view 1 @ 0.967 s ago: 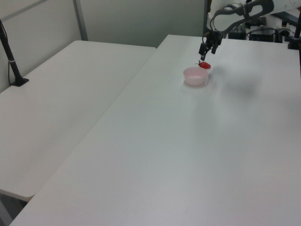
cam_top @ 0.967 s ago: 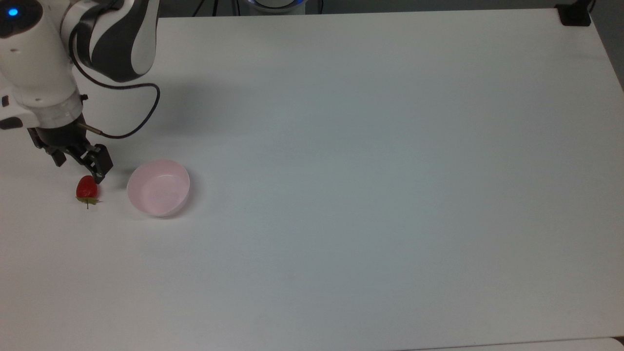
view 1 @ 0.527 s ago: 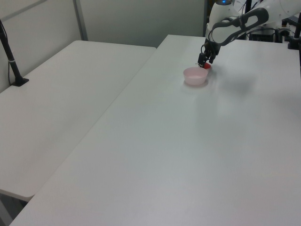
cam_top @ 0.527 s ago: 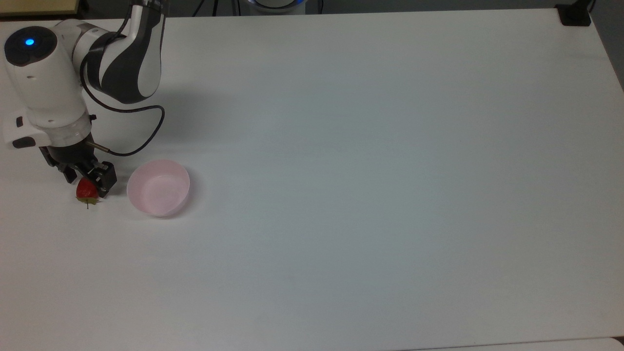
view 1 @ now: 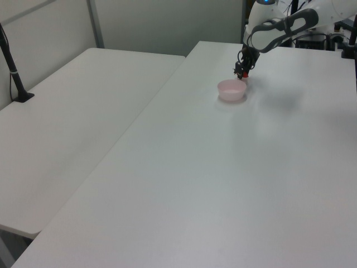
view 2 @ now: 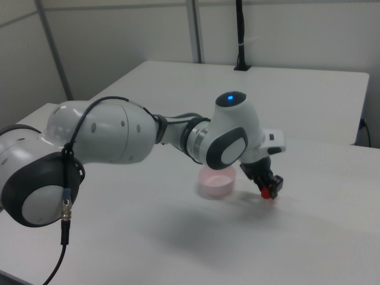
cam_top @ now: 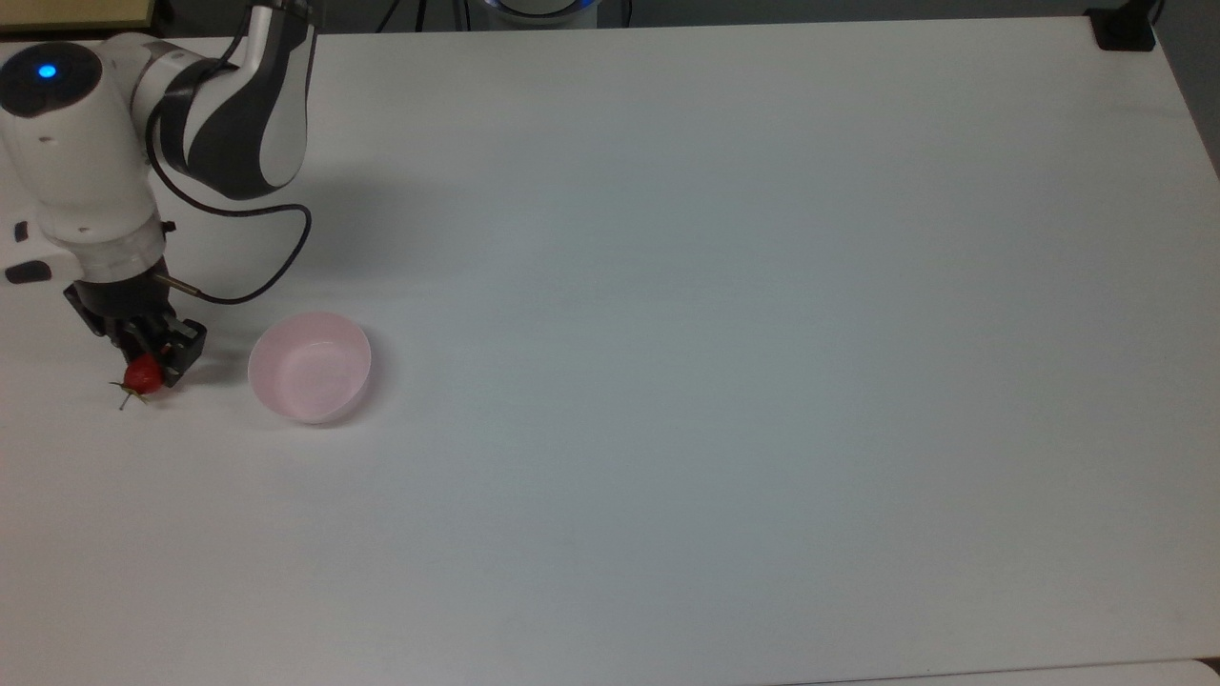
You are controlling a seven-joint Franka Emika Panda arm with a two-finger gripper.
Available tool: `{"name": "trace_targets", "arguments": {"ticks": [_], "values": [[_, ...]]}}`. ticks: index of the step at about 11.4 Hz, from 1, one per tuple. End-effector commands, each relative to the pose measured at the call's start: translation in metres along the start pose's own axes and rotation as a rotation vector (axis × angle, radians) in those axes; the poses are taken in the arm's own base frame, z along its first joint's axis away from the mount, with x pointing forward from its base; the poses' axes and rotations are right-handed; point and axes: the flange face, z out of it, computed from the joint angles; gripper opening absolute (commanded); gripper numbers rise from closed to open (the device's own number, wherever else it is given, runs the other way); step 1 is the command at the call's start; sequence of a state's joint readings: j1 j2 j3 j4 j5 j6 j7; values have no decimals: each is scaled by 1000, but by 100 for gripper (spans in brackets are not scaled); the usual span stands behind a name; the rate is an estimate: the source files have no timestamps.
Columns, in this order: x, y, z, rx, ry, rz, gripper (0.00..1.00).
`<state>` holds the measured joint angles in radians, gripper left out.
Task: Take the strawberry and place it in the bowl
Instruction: 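Carry the strawberry over the pink bowl and lower it inside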
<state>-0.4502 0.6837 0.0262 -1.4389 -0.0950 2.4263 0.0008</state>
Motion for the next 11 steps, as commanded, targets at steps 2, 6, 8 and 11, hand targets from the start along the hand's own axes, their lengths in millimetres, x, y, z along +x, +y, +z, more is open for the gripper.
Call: {"name": "trace_targets", "arguments": {"ticks": [2, 6, 8, 11], "values": [[0, -35, -78, 28, -27, -51, 30], [-32, -130, -73, 59, -123, -162, 37], [-33, -137, -74, 57, -129, -160, 98], [-45, -170, -131, 50, -205, -221, 100]]}}
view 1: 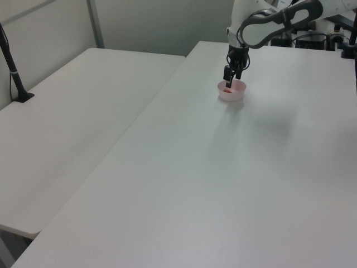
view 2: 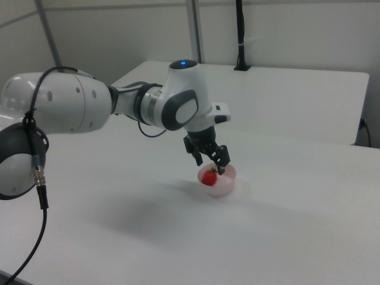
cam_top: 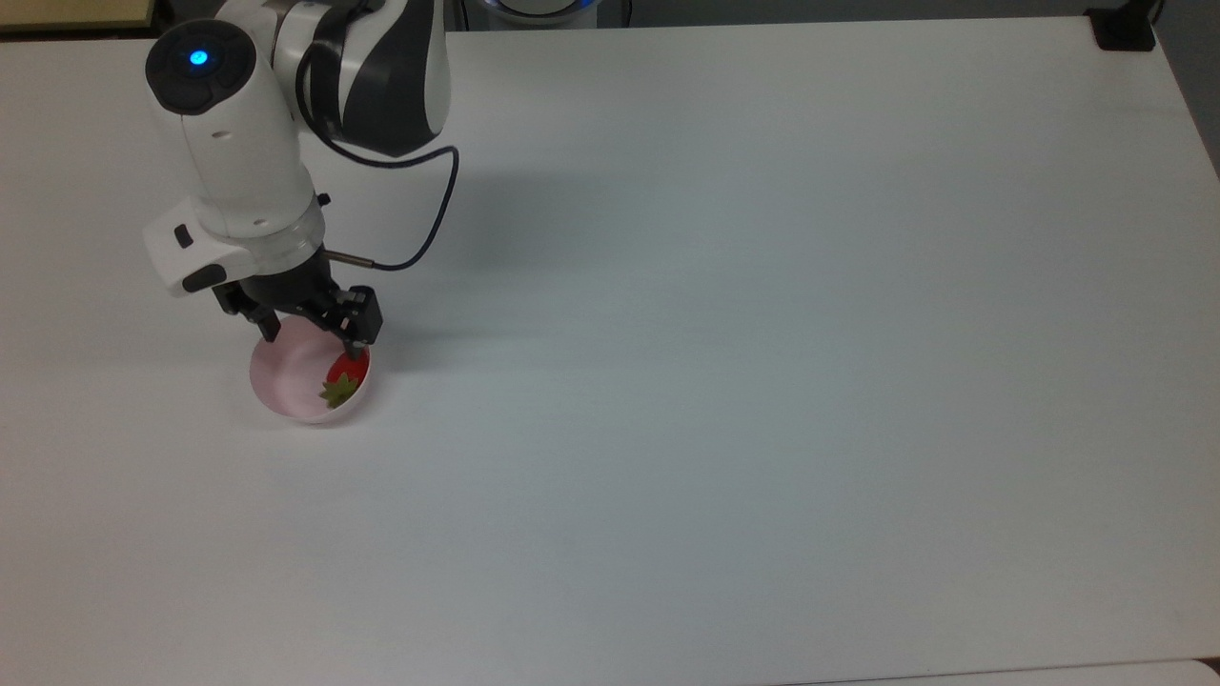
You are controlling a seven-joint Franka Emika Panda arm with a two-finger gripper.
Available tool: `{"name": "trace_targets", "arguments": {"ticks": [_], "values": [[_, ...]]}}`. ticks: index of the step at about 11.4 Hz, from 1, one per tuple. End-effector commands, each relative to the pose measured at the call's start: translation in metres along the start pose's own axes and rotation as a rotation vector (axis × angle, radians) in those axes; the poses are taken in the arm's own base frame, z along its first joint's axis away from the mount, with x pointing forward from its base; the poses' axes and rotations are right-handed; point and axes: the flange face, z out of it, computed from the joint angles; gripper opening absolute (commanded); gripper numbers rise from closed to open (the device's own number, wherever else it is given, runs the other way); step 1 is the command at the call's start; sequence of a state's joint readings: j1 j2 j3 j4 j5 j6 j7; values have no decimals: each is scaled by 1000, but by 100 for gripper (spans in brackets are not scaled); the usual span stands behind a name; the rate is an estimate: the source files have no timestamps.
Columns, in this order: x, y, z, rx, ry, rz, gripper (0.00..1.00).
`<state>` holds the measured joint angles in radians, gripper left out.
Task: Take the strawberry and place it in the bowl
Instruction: 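Open the gripper to release the strawberry and raise away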
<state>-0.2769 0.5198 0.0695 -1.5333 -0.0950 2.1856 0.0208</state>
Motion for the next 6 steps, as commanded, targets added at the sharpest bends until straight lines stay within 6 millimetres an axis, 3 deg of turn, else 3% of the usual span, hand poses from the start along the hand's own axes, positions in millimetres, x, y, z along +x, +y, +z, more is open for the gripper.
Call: {"name": "trace_targets", "arguments": {"ticks": [1, 4, 6], "values": [[-30, -53, -89, -9, -79, -70, 100], [-72, -113, -167, -22, -162, -166, 100], [-96, -133, -205, -32, -177, -142, 100]]}}
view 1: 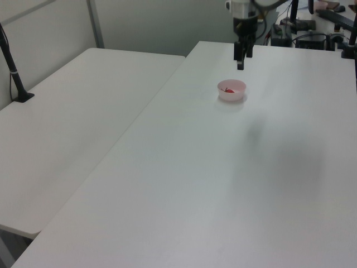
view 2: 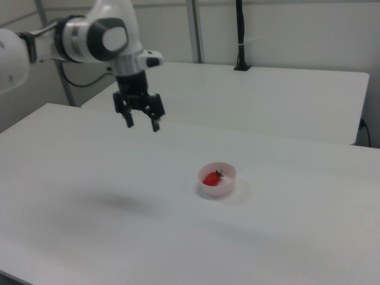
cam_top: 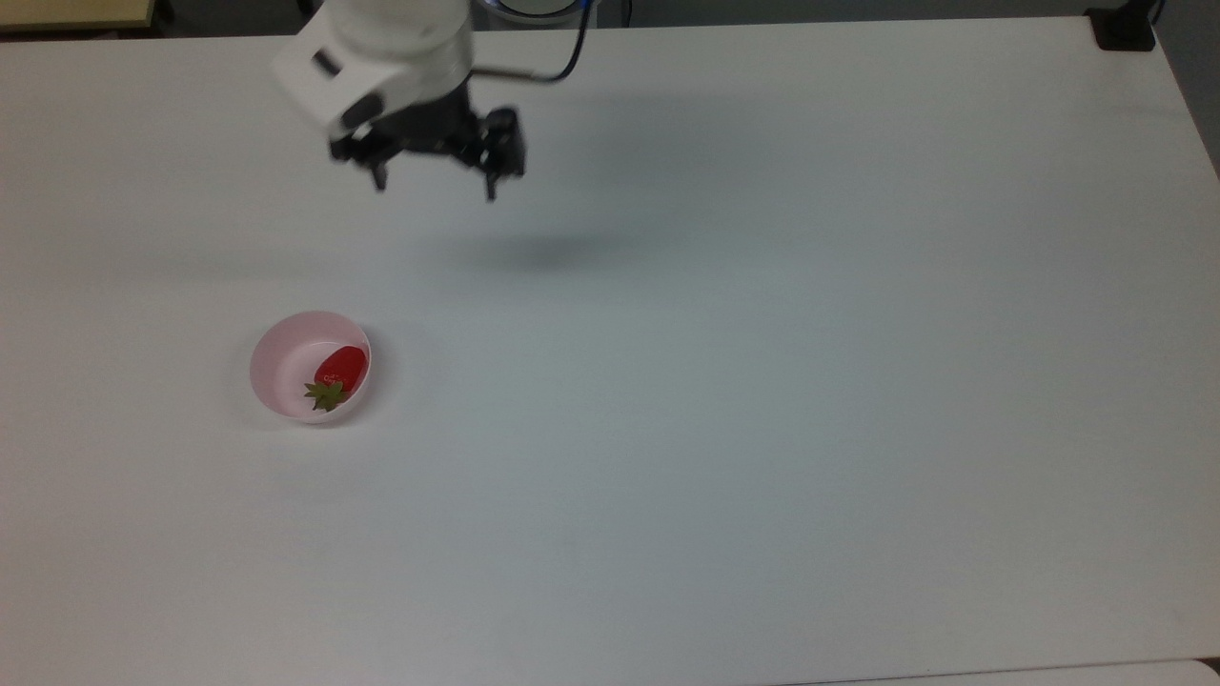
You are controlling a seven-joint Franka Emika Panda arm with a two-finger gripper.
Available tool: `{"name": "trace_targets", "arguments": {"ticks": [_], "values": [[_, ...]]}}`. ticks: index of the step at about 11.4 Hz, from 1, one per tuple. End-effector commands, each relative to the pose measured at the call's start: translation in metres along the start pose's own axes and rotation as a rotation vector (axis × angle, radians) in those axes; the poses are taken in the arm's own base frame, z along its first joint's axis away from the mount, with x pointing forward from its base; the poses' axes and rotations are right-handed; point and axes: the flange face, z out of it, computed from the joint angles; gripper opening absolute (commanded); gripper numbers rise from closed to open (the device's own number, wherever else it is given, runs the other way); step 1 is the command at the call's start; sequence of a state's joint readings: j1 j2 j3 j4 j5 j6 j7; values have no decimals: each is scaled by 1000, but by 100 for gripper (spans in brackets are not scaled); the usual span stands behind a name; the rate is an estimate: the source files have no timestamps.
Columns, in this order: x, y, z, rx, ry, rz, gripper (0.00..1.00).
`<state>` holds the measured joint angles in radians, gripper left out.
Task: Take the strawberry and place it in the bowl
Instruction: 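Open the gripper to release the strawberry and raise away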
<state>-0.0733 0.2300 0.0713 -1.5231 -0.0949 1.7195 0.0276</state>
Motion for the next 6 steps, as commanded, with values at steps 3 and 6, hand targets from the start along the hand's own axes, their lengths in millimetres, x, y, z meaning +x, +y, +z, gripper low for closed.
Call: {"name": "trace_targets", "arguments": {"ticks": [3, 6], "values": [[-49, -33, -47, -15, -38, 97, 100], [-50, -28, -50, -16, -37, 104, 100]]}}
